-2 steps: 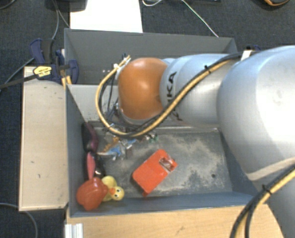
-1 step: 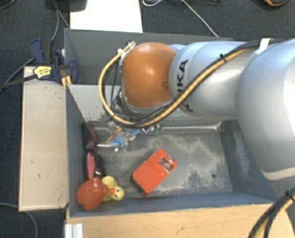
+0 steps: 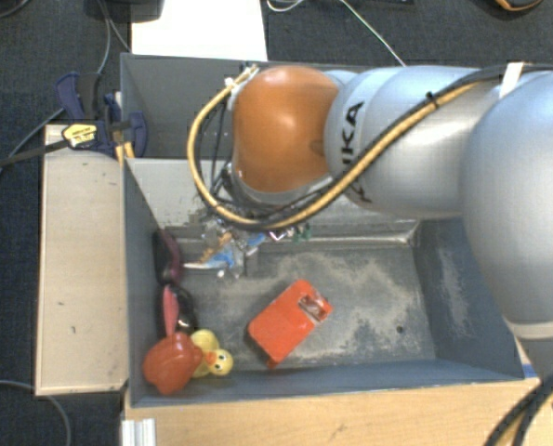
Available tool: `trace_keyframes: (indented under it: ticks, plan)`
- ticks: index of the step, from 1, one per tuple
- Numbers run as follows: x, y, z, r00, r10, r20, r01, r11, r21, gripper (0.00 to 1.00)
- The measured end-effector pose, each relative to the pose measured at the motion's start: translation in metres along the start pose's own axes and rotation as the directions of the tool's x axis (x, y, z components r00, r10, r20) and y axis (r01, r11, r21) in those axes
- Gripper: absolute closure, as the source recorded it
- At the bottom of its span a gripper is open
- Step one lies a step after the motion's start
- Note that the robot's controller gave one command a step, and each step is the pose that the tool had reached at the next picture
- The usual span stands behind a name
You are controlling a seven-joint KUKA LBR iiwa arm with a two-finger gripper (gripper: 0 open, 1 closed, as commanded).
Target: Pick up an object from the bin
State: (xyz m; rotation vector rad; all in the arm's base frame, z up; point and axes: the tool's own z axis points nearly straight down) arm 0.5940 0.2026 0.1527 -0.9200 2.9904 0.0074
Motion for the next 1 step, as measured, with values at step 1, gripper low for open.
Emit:
trace_keyframes:
  ticks: [1]
  plan:
    - [-0.0022,-0.0004,-0.0337,1.0,0.003,0.007,-0.003,1.0,0.002,1.0]
